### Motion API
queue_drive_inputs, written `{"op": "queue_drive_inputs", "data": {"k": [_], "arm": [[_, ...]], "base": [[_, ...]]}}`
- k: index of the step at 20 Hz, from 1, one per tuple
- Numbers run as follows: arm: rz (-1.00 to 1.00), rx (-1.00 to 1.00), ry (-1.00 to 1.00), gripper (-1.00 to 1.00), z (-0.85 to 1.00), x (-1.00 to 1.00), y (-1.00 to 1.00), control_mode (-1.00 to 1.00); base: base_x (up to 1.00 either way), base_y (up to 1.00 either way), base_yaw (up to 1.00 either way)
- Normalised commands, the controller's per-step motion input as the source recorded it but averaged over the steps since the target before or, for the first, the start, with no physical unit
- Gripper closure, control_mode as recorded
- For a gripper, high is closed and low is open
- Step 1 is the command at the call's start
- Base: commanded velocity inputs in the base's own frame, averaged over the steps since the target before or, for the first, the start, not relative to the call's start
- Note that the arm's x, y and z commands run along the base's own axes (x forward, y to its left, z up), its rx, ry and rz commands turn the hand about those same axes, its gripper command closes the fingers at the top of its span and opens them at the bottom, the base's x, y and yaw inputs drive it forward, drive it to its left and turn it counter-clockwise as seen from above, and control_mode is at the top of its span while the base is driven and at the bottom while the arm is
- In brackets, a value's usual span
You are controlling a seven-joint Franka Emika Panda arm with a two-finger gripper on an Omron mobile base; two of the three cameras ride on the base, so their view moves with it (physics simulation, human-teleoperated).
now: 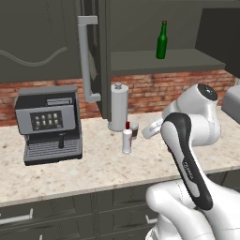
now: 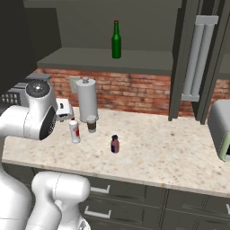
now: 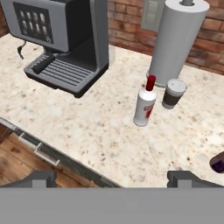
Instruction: Sort all alcoholic drinks to one cabinet, and non-alcoholic drinks to the other.
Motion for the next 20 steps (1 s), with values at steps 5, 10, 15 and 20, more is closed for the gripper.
{"op": "queue_drive_inputs", "data": {"k": [5,10,15,20], "arm": [[-0.03,-0.03,0.00,-1.00,-0.22,0.23,0.00,-1.00],[-0.03,-0.01,0.00,-1.00,-0.14,0.20,0.00,-1.00],[-0.03,0.00,0.00,-1.00,-0.12,0.23,0.02,-1.00],[-0.04,-0.01,0.00,-1.00,-0.15,0.24,0.04,-1.00]], "base": [[0.00,0.00,0.00],[0.00,0.00,0.00],[0.00,0.00,0.00],[0.00,0.00,0.00]]}}
